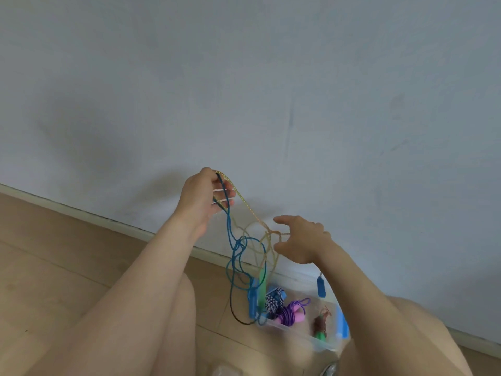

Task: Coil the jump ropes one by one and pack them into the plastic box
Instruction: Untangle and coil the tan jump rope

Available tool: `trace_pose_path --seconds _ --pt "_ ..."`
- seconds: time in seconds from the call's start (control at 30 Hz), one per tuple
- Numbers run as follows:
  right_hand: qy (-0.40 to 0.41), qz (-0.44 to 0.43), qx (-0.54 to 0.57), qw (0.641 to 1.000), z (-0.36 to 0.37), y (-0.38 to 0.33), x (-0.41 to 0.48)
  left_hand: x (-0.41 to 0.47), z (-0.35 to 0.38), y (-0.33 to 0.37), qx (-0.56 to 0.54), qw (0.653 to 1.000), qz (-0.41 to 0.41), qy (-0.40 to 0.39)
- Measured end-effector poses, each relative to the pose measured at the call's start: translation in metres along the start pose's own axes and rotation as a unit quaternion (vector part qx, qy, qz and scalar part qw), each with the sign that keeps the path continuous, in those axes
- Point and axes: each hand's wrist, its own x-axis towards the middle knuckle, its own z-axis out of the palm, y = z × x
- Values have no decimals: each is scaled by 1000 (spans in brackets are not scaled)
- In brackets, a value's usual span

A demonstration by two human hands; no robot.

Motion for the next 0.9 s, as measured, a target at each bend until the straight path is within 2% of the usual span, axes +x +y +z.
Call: trace_pose_path --seconds 0.07,0.13,0.2,0.33,0.4,0.5,0.57,0.6,0.77,0.9 --pt "-44 -12 2 999 3 -1 1 -2 2 0 -21 998 -18 -48" --pt "-47 -31 21 998 8 -2 5 -3 3 0 -14 996 -25 -81" --pt "-16 -48 49 998 9 -2 7 -1 2 -2 27 996 -20 -85" --pt "63 -128 159 977 3 -7 4 1 -9 -6 178 983 22 -36" --pt "69 -147 257 953 -2 -13 -3 2 -15 -10 304 950 73 -22" --pt "73 -147 366 916 -14 -19 -16 6 -22 -22 488 860 150 11" --pt "76 -152 423 890 -20 -22 -24 11 -26 -29 533 830 157 45" --pt "78 -151 444 880 -22 -23 -26 11 -27 -29 537 828 148 63" --pt "68 -175 454 871 -24 -24 -29 9 -18 -22 453 878 133 74" --pt "142 -159 402 890 -23 -23 -27 15 -19 -20 266 948 134 109"
